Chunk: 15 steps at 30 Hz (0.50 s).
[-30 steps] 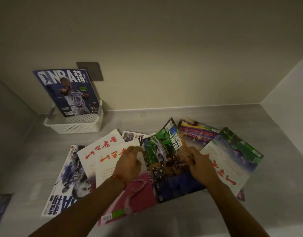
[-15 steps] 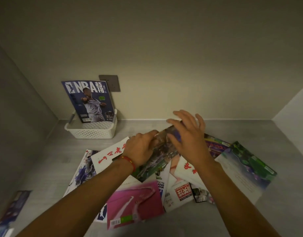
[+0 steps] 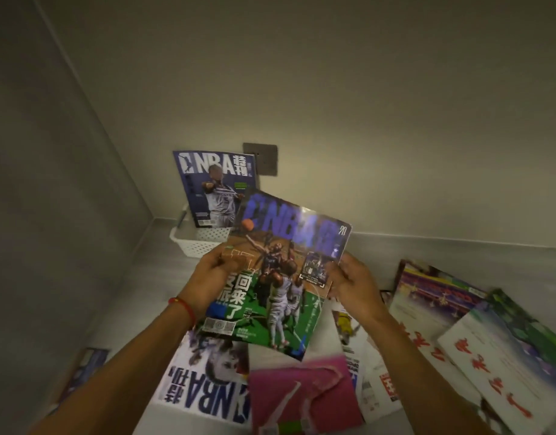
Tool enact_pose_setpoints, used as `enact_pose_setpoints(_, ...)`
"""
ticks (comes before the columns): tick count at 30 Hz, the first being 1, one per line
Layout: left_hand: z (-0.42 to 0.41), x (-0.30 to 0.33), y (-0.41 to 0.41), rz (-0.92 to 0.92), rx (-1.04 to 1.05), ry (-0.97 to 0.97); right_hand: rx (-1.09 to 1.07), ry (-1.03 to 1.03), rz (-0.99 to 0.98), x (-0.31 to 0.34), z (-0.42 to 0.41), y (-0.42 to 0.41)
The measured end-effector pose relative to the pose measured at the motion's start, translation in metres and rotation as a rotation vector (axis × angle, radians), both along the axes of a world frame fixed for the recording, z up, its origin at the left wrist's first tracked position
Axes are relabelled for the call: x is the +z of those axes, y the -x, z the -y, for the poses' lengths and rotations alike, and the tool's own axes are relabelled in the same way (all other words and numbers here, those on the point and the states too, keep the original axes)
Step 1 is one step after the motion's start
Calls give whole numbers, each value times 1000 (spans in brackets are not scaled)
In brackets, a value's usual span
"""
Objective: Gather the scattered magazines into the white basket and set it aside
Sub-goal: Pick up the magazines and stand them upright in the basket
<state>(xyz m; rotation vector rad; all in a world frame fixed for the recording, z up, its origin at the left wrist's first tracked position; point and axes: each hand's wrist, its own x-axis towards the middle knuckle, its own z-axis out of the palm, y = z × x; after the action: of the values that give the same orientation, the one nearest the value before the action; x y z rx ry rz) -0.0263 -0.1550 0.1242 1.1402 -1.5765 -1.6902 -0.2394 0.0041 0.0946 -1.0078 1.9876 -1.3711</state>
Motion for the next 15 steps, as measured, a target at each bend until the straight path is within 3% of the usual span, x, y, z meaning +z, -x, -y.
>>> enact_pose_setpoints(3, 52, 0, -28, 77, 25, 95, 29, 0, -293, 25, 49, -18)
enact_pose_setpoints(6, 111, 9, -49, 116, 10, 294, -2, 52, -436, 56, 105, -32)
enact_pose_setpoints(10, 194, 18, -62, 280, 30, 523, -87, 109, -530, 83, 176, -42)
enact_pose_setpoints(15, 265, 4, -50, 251, 118, 434, -190, -15, -478, 77, 246, -41)
